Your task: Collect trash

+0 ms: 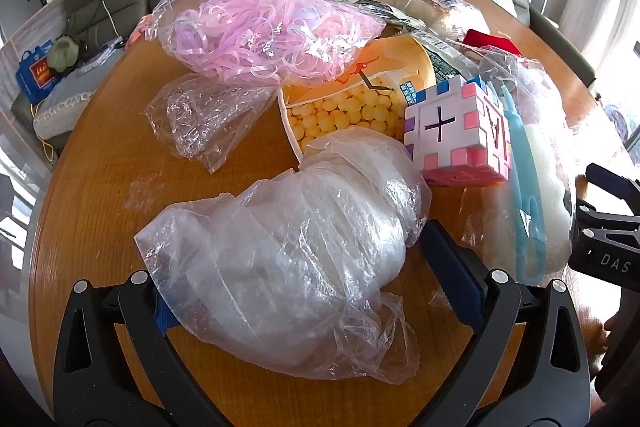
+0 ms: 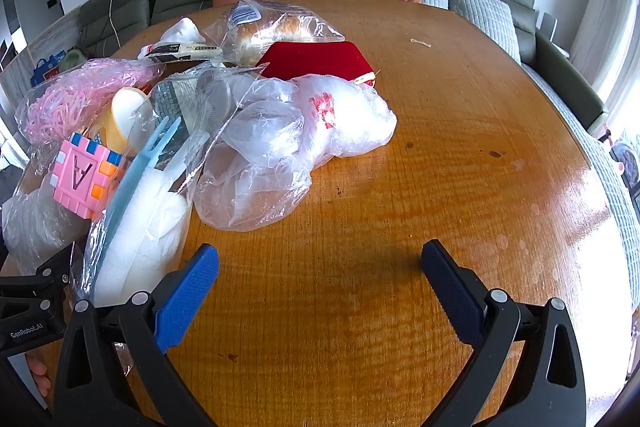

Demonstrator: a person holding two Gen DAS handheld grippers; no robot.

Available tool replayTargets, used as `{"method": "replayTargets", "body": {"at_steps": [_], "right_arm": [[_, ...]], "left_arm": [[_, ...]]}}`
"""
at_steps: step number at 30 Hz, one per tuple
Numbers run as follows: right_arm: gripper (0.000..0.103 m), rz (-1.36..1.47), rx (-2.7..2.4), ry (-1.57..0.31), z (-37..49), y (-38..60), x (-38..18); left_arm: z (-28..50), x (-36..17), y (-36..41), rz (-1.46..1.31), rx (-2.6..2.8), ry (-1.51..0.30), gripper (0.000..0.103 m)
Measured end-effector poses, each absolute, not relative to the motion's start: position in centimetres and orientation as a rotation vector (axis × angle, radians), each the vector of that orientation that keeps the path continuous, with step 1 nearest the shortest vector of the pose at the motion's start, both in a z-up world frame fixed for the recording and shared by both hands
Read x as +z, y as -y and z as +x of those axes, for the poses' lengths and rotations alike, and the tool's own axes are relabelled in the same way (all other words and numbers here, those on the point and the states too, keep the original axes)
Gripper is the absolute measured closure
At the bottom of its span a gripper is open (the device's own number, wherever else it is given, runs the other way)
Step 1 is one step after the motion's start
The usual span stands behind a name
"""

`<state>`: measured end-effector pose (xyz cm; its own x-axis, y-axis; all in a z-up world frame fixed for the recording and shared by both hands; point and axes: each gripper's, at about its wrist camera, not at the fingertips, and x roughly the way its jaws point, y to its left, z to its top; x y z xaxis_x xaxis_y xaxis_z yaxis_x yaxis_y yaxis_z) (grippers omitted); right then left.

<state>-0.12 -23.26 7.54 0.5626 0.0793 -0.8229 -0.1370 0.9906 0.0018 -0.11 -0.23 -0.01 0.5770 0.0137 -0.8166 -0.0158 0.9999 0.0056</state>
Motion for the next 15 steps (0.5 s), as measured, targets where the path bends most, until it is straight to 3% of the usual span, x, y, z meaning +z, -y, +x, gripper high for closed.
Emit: {"method": "replayTargets", "body": {"at_steps": [15], "right_arm": [[0.002,-0.055,0.132,-0.963,-0.12,23.29,7.54]], "left_arm": [[-0.09,-0.01,0.19,-0.005,0.017,-0.956,0.006]]}}
